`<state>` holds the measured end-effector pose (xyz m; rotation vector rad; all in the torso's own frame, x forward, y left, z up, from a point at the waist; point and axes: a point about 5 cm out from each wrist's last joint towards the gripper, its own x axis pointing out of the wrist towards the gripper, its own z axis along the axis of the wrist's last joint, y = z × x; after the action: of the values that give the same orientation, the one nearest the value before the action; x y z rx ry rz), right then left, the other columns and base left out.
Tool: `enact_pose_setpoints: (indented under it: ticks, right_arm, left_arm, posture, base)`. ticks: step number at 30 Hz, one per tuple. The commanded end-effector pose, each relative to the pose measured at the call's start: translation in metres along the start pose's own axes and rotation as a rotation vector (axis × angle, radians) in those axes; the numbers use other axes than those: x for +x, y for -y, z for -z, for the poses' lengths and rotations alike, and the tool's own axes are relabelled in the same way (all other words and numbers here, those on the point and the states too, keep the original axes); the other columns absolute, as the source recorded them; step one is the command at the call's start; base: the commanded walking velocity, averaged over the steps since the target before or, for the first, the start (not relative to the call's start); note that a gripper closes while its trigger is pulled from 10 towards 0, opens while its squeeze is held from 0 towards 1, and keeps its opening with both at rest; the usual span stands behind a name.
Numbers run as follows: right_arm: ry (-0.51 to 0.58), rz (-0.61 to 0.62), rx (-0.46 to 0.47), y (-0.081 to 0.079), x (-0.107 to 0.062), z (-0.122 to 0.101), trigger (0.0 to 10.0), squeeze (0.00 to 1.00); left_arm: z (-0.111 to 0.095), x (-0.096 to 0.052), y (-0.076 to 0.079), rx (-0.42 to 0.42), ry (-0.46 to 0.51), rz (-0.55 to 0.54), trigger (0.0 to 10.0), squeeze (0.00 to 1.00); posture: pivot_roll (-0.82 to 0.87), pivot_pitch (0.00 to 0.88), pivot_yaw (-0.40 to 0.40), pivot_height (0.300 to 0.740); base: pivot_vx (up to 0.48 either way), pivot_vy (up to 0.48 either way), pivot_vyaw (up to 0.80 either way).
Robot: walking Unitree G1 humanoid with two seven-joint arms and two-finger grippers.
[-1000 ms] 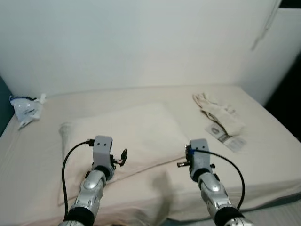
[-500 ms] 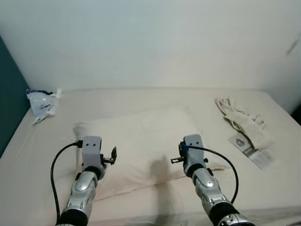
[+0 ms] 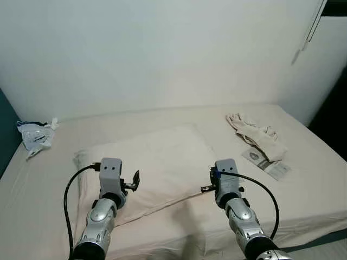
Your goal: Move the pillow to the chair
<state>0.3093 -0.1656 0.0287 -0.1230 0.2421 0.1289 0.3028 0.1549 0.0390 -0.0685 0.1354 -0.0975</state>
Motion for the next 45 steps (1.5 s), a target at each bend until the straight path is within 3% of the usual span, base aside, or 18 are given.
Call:
enact_pose_setpoints:
  ticks: [1, 26, 45]
  right_arm:
    - [-0.022, 0.005, 0.014, 0.000, -0.001, 0.004, 10.0, 0.00]
    - [-0.028, -0.006, 0.024, -0.006, -0.001, 0.005, 10.0, 0.00]
    - [-0.031, -0.011, 0.035, -0.010, 0.000, 0.005, 10.0, 0.00]
  left_arm:
    - [0.001, 0.000, -0.001, -0.013, -0.006, -0.002, 10.0, 0.00]
    - [0.002, -0.002, 0.003, -0.007, -0.003, 0.024, 10.0, 0.00]
    - [-0.002, -0.002, -0.003, 0.007, 0.002, 0.024, 10.0, 0.00]
  posture:
    - [-0.07, 0.037, -0.025, 0.740]
    - [-0.06, 0.029, -0.027, 0.740]
    - [-0.05, 0.036, -0.011, 0.740]
  base:
    - [0.000, 0.000, 0.00]
    - [0.000, 0.000, 0.00]
    - [-0.288, 0.000, 0.00]
